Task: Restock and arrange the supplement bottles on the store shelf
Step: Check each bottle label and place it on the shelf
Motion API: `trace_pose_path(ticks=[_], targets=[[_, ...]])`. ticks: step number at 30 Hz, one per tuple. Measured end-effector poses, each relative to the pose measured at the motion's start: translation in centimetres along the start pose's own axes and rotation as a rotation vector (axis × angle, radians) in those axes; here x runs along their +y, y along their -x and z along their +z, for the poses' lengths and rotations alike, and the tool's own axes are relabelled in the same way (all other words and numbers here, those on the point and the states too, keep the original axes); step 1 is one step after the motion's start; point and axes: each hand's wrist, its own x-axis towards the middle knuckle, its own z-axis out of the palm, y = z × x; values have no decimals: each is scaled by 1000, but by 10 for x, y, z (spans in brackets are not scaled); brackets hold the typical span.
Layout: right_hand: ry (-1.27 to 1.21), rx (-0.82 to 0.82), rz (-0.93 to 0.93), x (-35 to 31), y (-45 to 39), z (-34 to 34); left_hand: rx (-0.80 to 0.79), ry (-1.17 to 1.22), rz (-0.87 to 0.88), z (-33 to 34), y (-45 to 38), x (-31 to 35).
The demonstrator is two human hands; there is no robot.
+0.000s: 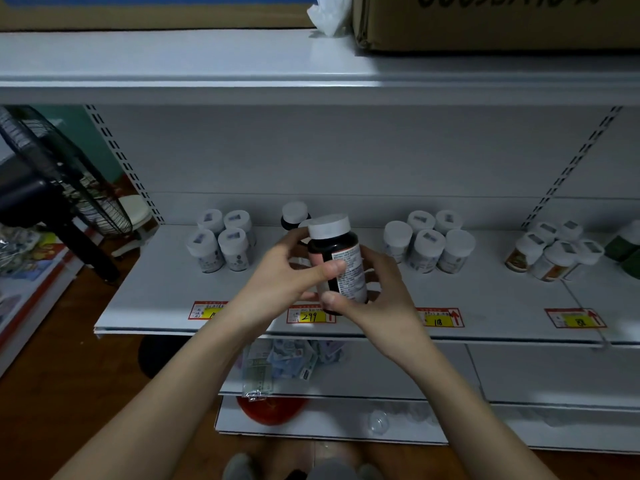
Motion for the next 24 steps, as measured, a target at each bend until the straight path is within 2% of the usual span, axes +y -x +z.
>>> trace_pose_path(ticks=[4, 7, 12, 17, 20, 24], targets=[[-258, -135, 88, 1, -3, -4, 29, 107, -18, -5, -2, -1], [-377, -166, 134, 5, -5, -5, 13, 139, -36, -8, -3, -2], [-345, -96, 132, 10, -4, -4, -30, 105, -36, -7, -3, -3], [-193, -17, 105, 8, -4, -3, -22, 37, -12, -5, -2, -4], [-142, -7, 106, 7, -3, -3, -5, -23, -11, -6, -3, -7], [-142, -45, 114, 5, -3, -3, 19, 21, -15, -7, -5, -9]])
